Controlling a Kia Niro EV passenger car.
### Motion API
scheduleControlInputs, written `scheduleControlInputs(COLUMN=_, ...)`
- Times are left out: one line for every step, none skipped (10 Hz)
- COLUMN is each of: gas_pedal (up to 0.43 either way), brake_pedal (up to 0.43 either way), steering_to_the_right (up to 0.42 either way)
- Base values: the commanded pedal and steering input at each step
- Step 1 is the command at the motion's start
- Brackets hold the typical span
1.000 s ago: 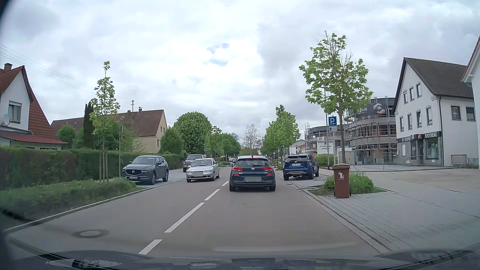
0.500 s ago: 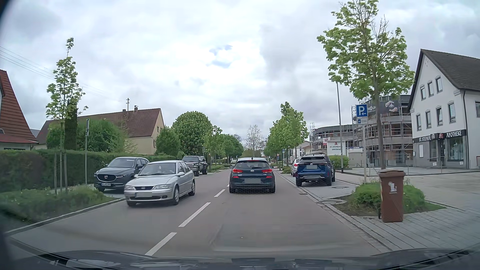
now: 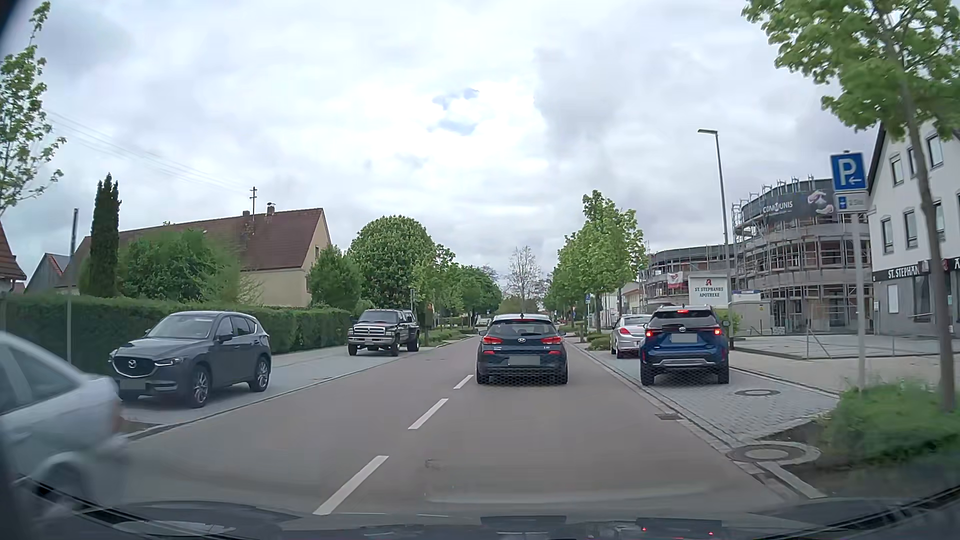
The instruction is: Follow the waypoints while adhering to traffic rules and regulations
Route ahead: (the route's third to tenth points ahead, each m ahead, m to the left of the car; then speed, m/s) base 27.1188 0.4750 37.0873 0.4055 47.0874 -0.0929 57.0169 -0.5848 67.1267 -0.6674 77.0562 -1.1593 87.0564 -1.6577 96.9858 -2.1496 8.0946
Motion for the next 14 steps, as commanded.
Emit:
scheduleControlInputs(gas_pedal=0.248, brake_pedal=0.006, steering_to_the_right=-0.023)
scheduleControlInputs(gas_pedal=0.248, brake_pedal=0.012, steering_to_the_right=-0.018)
scheduleControlInputs(gas_pedal=0.248, brake_pedal=0.006, steering_to_the_right=-0.011)
scheduleControlInputs(gas_pedal=0.248, brake_pedal=0.012, steering_to_the_right=-0.006)
scheduleControlInputs(gas_pedal=0.248, brake_pedal=0.012, steering_to_the_right=0.0)
scheduleControlInputs(gas_pedal=0.26, brake_pedal=0.006, steering_to_the_right=0.003)
scheduleControlInputs(gas_pedal=0.26, brake_pedal=0.012, steering_to_the_right=0.006)
scheduleControlInputs(gas_pedal=0.26, brake_pedal=0.0, steering_to_the_right=0.011)
scheduleControlInputs(gas_pedal=0.26, brake_pedal=0.012, steering_to_the_right=0.015)
scheduleControlInputs(gas_pedal=0.26, brake_pedal=0.012, steering_to_the_right=0.017)
scheduleControlInputs(gas_pedal=0.26, brake_pedal=0.012, steering_to_the_right=0.02)
scheduleControlInputs(gas_pedal=0.26, brake_pedal=0.006, steering_to_the_right=0.025)
scheduleControlInputs(gas_pedal=0.26, brake_pedal=0.006, steering_to_the_right=0.029)
scheduleControlInputs(gas_pedal=0.26, brake_pedal=0.012, steering_to_the_right=0.031)
